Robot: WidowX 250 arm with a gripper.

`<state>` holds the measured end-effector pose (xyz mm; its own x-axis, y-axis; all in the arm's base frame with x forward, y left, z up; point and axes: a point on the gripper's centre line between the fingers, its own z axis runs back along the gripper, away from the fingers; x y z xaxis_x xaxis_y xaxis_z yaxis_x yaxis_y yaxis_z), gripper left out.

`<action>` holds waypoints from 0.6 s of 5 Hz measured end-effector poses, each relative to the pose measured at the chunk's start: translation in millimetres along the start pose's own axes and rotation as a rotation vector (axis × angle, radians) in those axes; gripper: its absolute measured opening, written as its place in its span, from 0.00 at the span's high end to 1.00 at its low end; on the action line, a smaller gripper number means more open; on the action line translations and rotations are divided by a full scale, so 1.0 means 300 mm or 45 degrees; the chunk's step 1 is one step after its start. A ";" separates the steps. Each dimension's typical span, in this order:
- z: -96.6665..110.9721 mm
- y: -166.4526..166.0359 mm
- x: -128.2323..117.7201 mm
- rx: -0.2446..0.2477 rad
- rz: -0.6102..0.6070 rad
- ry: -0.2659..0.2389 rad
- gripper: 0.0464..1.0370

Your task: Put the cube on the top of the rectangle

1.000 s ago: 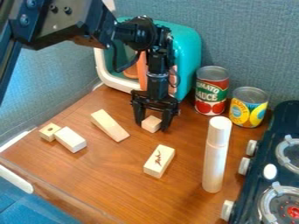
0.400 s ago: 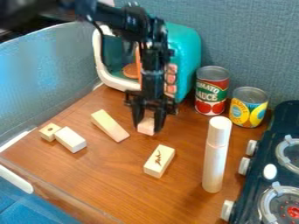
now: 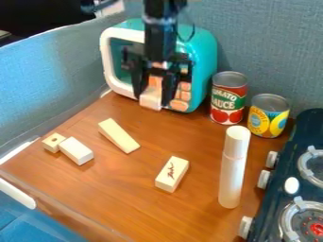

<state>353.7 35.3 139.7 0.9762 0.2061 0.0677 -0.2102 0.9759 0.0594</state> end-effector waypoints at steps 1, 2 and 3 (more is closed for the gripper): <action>0.007 -0.024 -0.054 0.057 -0.065 0.018 0.45; -0.053 -0.053 -0.113 0.099 -0.128 0.085 0.45; -0.094 -0.067 -0.132 0.090 -0.124 0.087 0.45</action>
<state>320.8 9.7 107.9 0.9930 0.1174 -0.0094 -0.1152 0.9845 0.1325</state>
